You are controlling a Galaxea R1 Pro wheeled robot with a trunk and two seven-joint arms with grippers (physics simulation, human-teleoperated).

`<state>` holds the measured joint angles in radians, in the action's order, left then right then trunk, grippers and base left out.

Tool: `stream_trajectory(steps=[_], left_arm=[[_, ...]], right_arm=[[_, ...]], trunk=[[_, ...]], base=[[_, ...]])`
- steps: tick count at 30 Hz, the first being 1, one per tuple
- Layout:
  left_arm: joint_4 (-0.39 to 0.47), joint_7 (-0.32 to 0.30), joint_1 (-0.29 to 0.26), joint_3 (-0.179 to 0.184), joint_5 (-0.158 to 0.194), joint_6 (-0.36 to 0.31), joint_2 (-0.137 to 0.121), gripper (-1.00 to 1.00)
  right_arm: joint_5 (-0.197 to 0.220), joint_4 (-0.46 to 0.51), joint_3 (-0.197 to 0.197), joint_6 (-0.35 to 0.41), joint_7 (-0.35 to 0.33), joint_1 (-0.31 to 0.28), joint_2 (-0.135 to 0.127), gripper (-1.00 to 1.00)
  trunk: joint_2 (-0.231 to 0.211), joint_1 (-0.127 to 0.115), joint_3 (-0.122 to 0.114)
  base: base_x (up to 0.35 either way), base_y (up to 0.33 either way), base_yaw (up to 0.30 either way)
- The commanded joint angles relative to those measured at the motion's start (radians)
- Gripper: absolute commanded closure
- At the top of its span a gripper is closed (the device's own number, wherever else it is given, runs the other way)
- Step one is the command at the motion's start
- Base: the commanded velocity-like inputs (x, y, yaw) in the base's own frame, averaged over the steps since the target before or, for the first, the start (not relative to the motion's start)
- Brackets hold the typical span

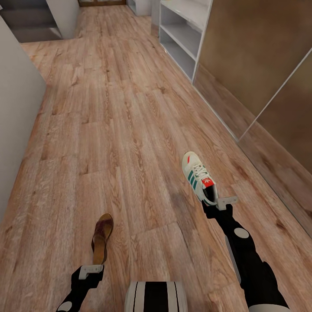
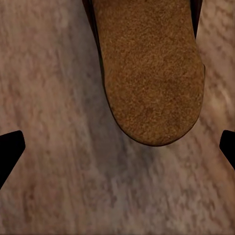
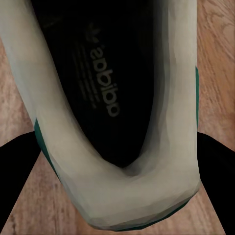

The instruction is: Pick up the two gym shoes and the two sandals from the corridor floor and place them onto the hallstand (shoe rack) in the corridor, making sure they are on the rack and not on the floor. Arrange them so the two gym shoes are next to each other and the two sandals are next to each other.

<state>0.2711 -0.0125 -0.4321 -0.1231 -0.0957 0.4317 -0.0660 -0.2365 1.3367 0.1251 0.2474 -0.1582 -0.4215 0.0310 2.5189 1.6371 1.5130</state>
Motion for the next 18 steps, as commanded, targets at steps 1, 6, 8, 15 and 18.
stream_trajectory(steps=[1, 6, 8, 15, 18], left_arm=[[-0.001, -0.001, -0.001, -0.008, -0.010, 0.004, 0.000, -1.00], [-0.001, -0.001, 0.000, -0.010, -0.010, 0.004, 0.000, -1.00], [-0.001, -0.001, 0.000, -0.010, -0.010, 0.004, 0.000, -1.00], [-0.001, -0.001, 0.000, -0.010, -0.010, 0.004, 0.000, -1.00], [-0.001, -0.001, 0.000, -0.010, -0.010, 0.004, 0.000, -1.00]], right_arm=[[-0.010, 0.002, 0.003, 0.004, -0.009, 0.000, 0.001, 1.00], [-0.010, 0.001, 0.003, 0.004, -0.009, 0.000, 0.002, 1.00], [-0.010, 0.002, 0.004, 0.004, -0.009, 0.000, 0.002, 1.00], [-0.010, 0.002, 0.004, 0.004, -0.009, 0.000, 0.001, 1.00], [-0.010, 0.002, 0.004, 0.004, -0.009, 0.000, 0.002, 1.00]], trunk=[[0.000, 0.000, 0.001], [0.000, 0.000, 0.001], [0.000, 0.000, 0.001], [0.000, 0.000, 0.001], [0.000, 0.000, 0.001]], base=[[0.000, 0.000, 0.000], [0.163, 0.000, 0.000], [0.090, 0.000, 0.000], [0.030, 0.000, 0.000], [0.006, 0.000, 0.000]])
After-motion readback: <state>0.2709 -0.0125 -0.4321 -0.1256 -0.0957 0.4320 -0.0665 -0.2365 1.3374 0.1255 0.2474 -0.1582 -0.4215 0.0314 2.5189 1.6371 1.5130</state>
